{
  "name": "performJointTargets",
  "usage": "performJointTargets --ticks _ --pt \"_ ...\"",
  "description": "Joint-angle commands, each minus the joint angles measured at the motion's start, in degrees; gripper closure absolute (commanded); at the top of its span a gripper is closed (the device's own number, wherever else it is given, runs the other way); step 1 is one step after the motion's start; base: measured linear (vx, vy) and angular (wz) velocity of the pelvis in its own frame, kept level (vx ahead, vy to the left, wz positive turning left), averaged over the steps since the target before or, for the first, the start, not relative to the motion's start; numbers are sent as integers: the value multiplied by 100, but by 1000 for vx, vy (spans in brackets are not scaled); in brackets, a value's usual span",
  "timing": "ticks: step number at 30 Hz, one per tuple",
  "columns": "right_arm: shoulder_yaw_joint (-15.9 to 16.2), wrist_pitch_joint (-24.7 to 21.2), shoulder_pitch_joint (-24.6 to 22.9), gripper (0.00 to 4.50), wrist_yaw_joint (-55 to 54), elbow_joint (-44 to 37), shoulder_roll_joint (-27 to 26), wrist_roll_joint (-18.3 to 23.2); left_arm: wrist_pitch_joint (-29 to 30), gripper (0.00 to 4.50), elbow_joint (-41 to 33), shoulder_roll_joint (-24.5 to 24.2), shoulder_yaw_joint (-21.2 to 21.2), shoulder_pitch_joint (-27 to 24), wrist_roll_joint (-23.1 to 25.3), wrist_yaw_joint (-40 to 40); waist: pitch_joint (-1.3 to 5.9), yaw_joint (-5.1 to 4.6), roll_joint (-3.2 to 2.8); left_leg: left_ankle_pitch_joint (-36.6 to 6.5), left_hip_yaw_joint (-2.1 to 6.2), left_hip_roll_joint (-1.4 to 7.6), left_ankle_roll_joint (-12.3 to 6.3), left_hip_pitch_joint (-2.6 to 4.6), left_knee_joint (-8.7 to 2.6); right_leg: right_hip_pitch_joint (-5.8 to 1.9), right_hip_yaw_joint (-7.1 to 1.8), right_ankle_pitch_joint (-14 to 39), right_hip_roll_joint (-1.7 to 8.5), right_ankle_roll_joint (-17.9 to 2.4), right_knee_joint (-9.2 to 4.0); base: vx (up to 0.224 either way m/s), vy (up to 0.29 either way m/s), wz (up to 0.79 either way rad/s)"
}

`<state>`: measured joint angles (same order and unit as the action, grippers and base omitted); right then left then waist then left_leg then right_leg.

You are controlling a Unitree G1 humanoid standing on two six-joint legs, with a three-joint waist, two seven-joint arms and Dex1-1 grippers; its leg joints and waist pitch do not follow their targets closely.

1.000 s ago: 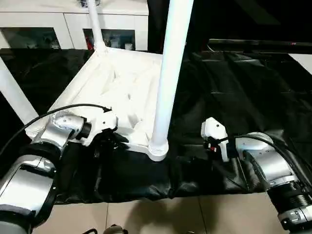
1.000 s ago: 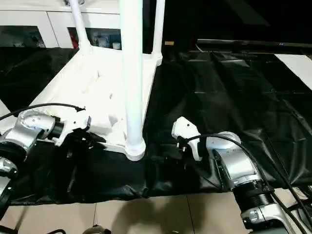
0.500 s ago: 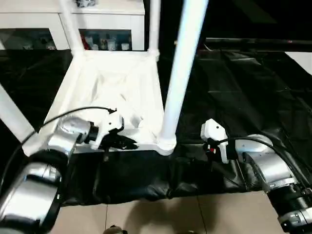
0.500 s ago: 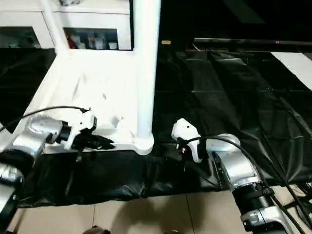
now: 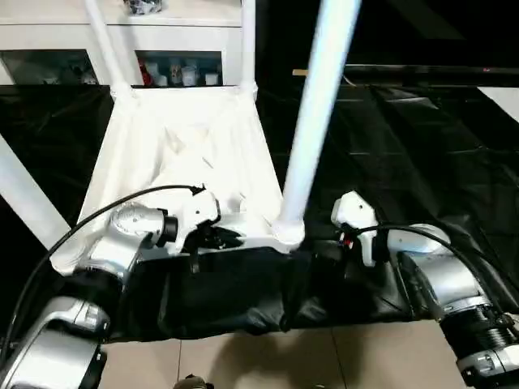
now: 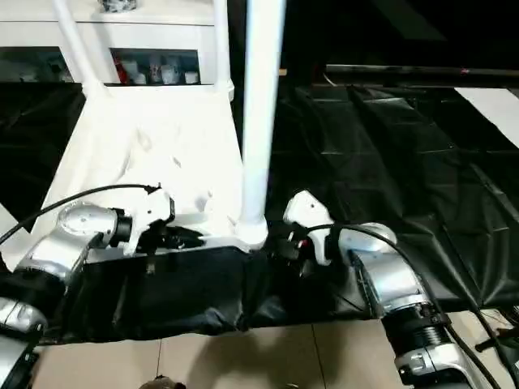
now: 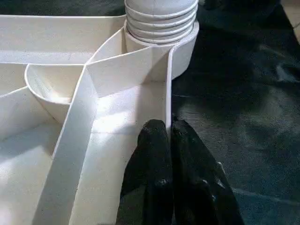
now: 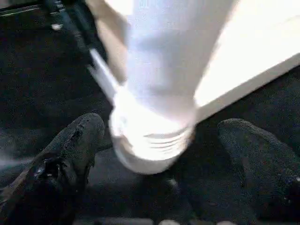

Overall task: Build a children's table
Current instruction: Rotate table base, then rotate leg to tighten

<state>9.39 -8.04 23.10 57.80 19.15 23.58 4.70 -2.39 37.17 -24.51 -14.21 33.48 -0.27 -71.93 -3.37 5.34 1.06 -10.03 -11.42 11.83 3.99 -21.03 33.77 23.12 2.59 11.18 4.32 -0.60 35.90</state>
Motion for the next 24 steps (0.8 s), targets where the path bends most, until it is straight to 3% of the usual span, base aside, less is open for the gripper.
performJointTargets --ticks 1,5,7,9,10,16,23,24 --pt "-102 86 34 0 7 12 122 73 -17 448 -61 96 -185 -80 -115 -265 386 7 16 -1167 70 149 -134 89 -366 -257 -234 901 345 -1234 -436 0 0 0" --pt "-142 128 9 0 50 -9 200 105 -139 448 36 64 -220 54 -34 -355 383 17 4 -1268 76 149 -92 91 -372 -257 -233 1046 350 -1176 -454 0 0 0" --pt "-169 161 2 0 47 -42 177 149 -263 448 110 83 -168 133 7 -230 388 13 -36 -1283 80 146 -73 92 -373 -255 -232 1006 344 -1177 -452 0 0 0" --pt "-158 147 -6 0 89 -81 135 190 -219 448 94 80 -152 151 -13 -257 394 13 -16 -1274 80 148 -75 90 -369 -262 -230 924 343 -1197 -441 0 0 0" --pt "-101 116 -15 0 154 -118 83 213 -117 448 81 84 -132 161 -72 -336 398 11 -49 -1273 80 149 -76 91 -369 -263 -228 858 340 -1226 -438 0 0 0" --pt "81 102 99 0 6 3 -145 152 -48 448 133 123 -68 151 -183 -417 406 9 -50 -1207 77 149 -97 86 -363 -267 -220 627 335 -1343 -410 0 0 0" --pt "254 212 356 0 -329 523 -402 -139 -4 448 206 122 -55 166 -168 -408 400 -8 -49 -1326 79 149 6 103 -376 -255 -231 956 355 -1282 -435 0 0 0" --pt "249 207 361 18 -325 528 -410 -130 1 450 205 123 -52 166 -170 -409 401 -8 -48 -1300 82 151 2 97 -376 -257 -232 899 354 -1284 -427 0 0 0"
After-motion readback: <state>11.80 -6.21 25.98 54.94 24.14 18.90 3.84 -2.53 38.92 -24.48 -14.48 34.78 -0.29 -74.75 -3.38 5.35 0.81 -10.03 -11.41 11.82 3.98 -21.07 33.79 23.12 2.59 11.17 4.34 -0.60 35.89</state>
